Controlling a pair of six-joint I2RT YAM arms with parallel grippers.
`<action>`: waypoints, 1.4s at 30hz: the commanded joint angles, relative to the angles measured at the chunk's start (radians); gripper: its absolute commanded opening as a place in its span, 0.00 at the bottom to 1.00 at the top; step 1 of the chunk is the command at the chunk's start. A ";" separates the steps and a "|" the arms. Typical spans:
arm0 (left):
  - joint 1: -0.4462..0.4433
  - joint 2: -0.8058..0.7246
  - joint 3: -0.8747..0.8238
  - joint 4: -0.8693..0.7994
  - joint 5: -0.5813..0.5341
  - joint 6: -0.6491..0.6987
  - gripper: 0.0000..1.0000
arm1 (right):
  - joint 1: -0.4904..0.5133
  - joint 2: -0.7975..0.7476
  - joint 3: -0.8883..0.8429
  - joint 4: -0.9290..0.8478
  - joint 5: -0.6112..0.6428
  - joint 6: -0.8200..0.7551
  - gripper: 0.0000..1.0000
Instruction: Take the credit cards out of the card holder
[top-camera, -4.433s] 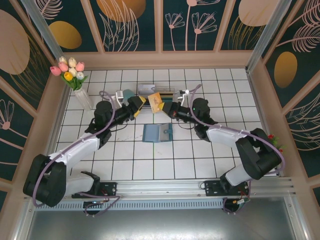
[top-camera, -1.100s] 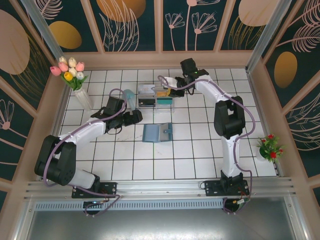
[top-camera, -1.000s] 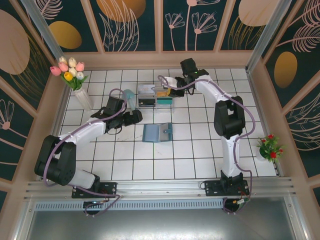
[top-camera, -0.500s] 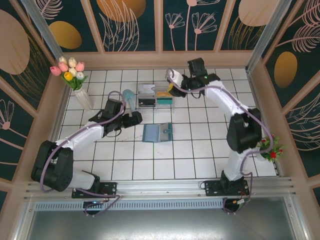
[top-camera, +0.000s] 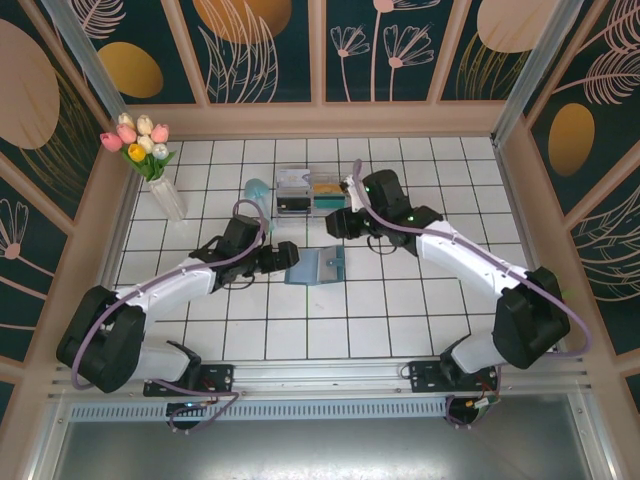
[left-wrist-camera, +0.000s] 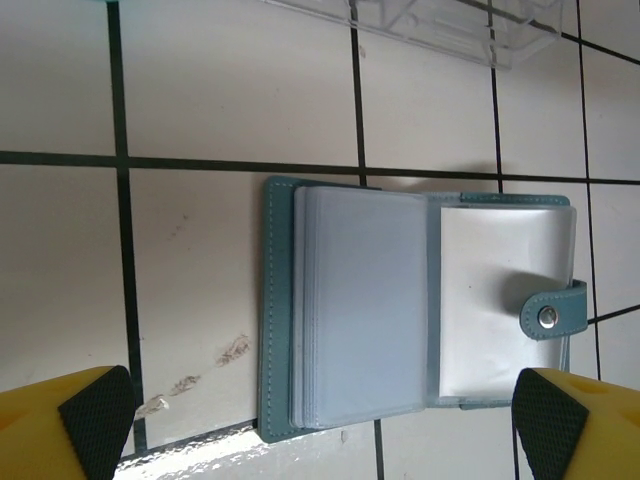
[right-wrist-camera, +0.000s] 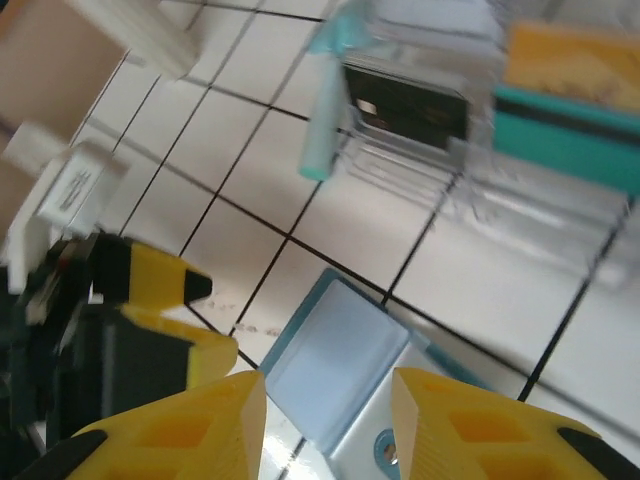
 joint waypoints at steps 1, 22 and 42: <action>-0.012 -0.013 -0.028 0.080 -0.001 -0.034 0.99 | 0.023 -0.049 -0.125 0.082 0.077 0.330 0.42; -0.040 0.081 -0.047 0.195 0.113 -0.207 0.61 | 0.127 0.202 -0.214 0.320 0.020 0.584 0.31; -0.067 0.242 0.057 0.161 0.134 -0.211 0.49 | 0.091 0.262 -0.274 0.282 0.051 0.583 0.29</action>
